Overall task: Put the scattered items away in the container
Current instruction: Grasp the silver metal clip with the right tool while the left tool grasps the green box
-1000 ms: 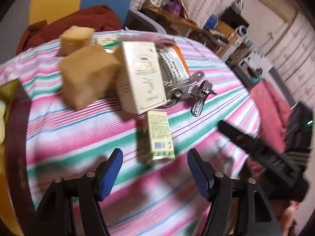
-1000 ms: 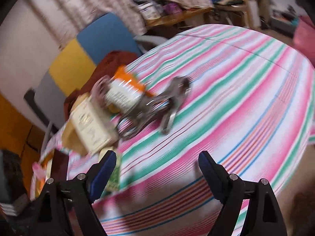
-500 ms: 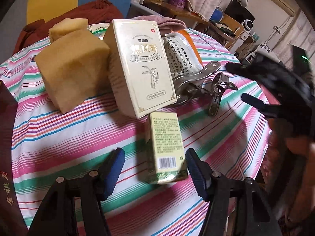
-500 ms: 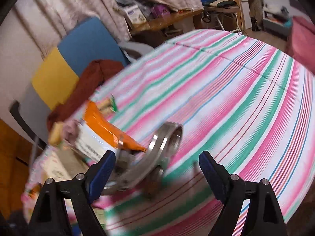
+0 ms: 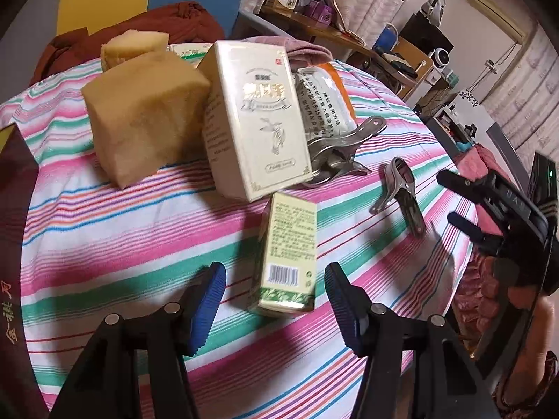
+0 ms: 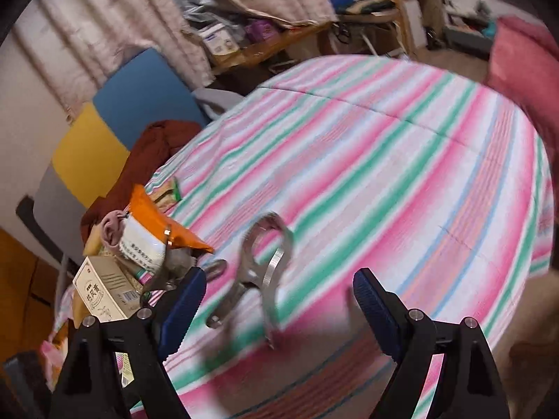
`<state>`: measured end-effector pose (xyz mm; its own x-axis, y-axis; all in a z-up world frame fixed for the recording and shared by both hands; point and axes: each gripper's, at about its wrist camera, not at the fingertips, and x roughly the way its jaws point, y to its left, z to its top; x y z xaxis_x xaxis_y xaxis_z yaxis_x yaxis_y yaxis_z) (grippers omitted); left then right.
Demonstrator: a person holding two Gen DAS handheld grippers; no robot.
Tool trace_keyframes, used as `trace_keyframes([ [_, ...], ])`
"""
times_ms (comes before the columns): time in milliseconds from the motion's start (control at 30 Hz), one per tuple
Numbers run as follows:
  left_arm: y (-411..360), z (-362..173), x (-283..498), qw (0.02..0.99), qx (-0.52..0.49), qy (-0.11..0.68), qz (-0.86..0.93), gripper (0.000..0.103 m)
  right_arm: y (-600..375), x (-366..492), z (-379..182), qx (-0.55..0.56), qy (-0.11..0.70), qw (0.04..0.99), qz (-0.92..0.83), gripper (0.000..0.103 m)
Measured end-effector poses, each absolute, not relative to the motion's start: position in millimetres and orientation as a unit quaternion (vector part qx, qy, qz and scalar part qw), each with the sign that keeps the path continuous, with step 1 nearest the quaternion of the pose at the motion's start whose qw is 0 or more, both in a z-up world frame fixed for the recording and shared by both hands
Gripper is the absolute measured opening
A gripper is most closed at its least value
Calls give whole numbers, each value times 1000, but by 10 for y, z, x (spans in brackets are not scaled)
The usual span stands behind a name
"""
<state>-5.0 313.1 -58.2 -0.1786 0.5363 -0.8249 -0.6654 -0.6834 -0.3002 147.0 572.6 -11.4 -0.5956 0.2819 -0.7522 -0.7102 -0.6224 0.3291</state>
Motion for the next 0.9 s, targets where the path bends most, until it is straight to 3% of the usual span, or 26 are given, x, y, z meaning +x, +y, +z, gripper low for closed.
trace_keyframes([
  [233,3242,-628,-80,397,-509,88,759,55,5738,1058,-351,-405,284,314,811,82],
  [533,3271,-681,-78,408,-499,101,758,55,5671,1070,-465,-415,230,320,820,60],
  [667,3271,-675,-108,409,-509,93,752,63,5689,1088,-491,-408,226,313,827,59],
  [833,3313,-692,-143,397,-521,68,753,64,5692,1030,-515,-407,221,306,831,60],
  [900,3327,-697,-152,404,-524,62,747,73,5659,1064,-518,-403,216,304,836,60],
])
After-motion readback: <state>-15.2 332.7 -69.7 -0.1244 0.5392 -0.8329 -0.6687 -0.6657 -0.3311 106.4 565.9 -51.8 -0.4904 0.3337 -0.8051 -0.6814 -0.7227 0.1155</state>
